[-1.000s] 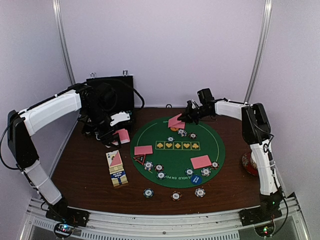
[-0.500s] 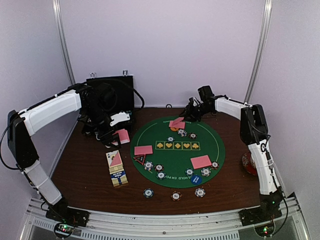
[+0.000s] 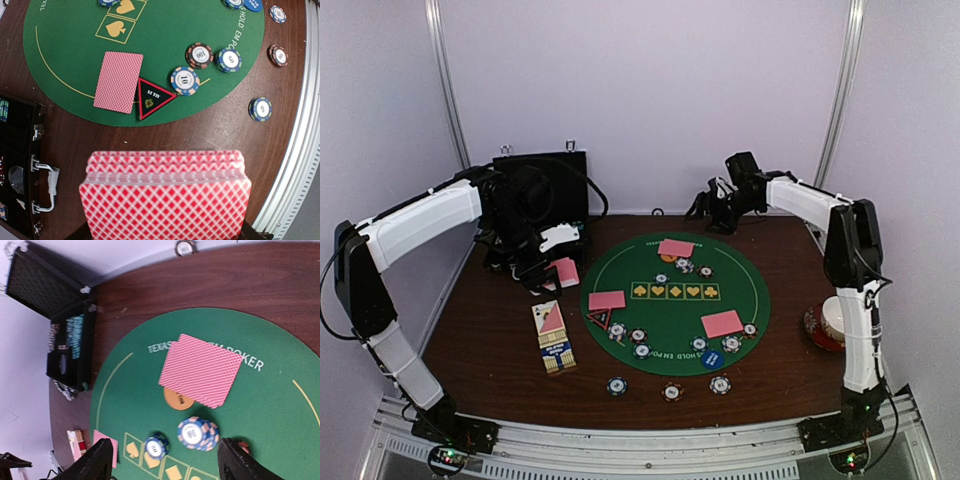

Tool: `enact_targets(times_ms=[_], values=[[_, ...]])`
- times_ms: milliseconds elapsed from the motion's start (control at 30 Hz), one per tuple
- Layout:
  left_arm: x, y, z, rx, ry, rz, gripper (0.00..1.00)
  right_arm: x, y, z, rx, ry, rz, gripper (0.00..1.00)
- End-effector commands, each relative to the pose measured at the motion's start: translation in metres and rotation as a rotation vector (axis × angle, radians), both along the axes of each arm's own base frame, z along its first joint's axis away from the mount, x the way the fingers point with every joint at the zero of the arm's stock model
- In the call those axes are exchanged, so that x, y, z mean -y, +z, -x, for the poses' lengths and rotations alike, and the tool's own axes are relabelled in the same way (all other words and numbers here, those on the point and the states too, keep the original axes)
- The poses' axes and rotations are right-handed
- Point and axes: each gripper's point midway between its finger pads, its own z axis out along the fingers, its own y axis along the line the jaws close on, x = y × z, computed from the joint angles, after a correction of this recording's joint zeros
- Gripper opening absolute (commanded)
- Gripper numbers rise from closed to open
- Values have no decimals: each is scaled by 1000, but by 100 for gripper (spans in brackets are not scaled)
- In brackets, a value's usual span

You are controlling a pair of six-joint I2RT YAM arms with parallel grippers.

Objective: Distribute texas hold em gaming equipment
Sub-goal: Distribute the poker card in the big blind area, then pick up the poker card from the face-down deck piles.

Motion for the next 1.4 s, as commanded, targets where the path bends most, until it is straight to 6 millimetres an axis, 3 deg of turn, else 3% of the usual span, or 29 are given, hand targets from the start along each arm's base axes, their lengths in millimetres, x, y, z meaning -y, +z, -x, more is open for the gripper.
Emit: enact_targets(times_ms=[0, 167, 333, 567, 867, 1367], values=[[2, 21, 0, 51, -11, 39, 15, -30, 72, 41, 121, 80, -73, 76], [3, 23, -2, 55, -10, 44, 15, -86, 92, 113, 100, 204, -233, 76], [6, 24, -3, 48, -9, 55, 15, -141, 89, 180, 7, 323, -387, 76], [9, 27, -5, 45, -8, 70, 15, -198, 81, 234, -96, 451, -515, 75], [10, 28, -5, 47, -7, 75, 15, -241, 88, 248, -126, 520, -624, 75], [10, 25, -5, 42, -14, 68, 15, -273, 95, 245, -151, 565, -704, 74]])
